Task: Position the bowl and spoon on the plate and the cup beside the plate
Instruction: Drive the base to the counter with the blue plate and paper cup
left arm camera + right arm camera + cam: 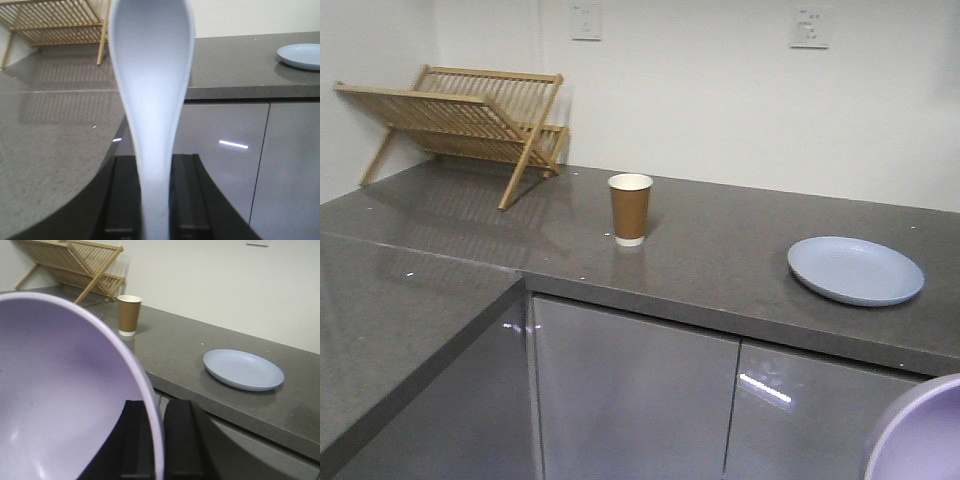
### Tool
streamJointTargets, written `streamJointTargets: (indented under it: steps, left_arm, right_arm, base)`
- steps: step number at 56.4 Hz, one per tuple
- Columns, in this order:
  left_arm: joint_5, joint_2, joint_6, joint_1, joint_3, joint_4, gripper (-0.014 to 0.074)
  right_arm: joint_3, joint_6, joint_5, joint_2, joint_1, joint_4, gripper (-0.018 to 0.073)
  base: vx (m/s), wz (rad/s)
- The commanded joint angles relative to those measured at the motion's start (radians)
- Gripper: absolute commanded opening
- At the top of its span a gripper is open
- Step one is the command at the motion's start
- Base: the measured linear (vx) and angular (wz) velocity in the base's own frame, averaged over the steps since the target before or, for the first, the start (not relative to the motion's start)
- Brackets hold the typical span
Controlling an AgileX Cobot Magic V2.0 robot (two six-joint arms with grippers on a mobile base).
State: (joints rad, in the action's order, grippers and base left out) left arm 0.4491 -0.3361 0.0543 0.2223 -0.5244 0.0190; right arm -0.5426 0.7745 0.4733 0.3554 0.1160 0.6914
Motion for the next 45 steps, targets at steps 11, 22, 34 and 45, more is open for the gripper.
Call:
streamJointTargets:
  steps: [11, 22, 34, 45]
  left_arm:
    - [-0.086, -0.006, -0.003, 0.005, -0.028, 0.007, -0.0006]
    - [-0.086, -0.006, -0.003, 0.005, -0.028, 0.007, -0.0006]
    - [-0.086, -0.006, -0.003, 0.005, -0.028, 0.007, -0.0006]
    - [-0.086, -0.006, -0.003, 0.005, -0.028, 0.007, -0.0006]
  right_arm:
    - [-0.028, 0.003, -0.077, 0.007, -0.002, 0.025, -0.0008]
    - [-0.028, 0.003, -0.077, 0.007, -0.002, 0.025, -0.0008]
    - [-0.028, 0.003, -0.077, 0.007, -0.002, 0.025, -0.0008]
    - [-0.028, 0.003, -0.077, 0.007, -0.002, 0.025, -0.0008]
  base:
    - [0.23, -0.43]
    - [0.27, -0.25]
    - [0.32, -0.12]
    - [0.36, -0.12]
